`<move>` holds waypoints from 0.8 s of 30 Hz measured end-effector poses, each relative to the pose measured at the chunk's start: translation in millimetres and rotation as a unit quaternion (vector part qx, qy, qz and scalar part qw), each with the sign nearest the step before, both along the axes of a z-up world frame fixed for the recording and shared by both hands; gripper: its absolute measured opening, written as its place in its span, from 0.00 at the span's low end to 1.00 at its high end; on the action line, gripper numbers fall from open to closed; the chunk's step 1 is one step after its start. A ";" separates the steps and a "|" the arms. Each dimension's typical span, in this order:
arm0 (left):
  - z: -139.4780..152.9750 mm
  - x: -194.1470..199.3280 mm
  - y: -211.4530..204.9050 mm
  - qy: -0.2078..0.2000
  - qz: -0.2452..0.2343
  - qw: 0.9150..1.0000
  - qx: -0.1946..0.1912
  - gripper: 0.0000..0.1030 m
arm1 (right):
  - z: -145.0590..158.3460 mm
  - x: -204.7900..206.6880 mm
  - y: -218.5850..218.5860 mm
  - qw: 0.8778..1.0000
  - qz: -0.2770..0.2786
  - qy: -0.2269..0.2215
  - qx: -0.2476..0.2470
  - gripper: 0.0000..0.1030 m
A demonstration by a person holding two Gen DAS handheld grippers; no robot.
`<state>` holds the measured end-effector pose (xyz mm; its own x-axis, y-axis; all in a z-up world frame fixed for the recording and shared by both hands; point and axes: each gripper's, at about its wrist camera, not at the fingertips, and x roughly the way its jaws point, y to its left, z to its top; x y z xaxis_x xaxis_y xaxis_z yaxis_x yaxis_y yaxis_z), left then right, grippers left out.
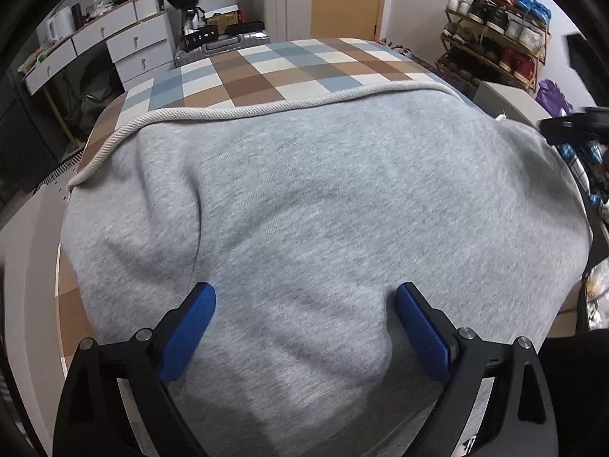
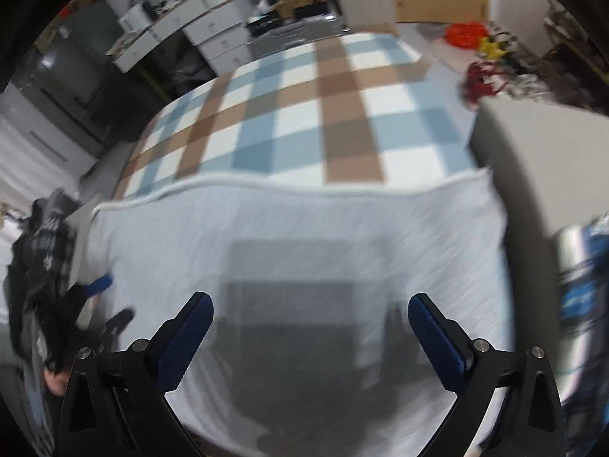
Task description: Fold large clothes
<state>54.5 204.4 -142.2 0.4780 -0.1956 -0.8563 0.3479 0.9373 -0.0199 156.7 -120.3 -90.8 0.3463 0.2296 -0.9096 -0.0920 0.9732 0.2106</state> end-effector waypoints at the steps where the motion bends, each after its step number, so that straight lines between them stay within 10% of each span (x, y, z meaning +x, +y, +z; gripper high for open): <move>1: -1.0 -0.3 0.0 0.000 -0.004 1.000 0.002 0.90 | -6.9 7.2 -0.7 1.000 -0.005 0.013 -0.020 1.00; 6: -3.7 0.8 5.9 0.002 -0.010 1.000 0.003 0.90 | -46.6 31.5 14.7 0.994 0.014 0.040 -0.100 1.00; 17: 1.6 -3.6 13.8 0.012 0.007 1.000 -0.018 0.90 | -17.4 6.4 15.6 0.997 -0.005 -0.033 -0.069 1.00; 20: 6.0 -10.1 10.8 0.008 -0.011 0.999 -0.041 0.90 | 7.9 -17.9 42.1 0.998 0.042 -0.051 0.004 1.00; 24: 0.9 -7.6 11.9 0.017 -0.003 0.999 -0.033 0.90 | 4.0 -51.9 100.5 0.988 0.142 -0.045 -0.045 1.00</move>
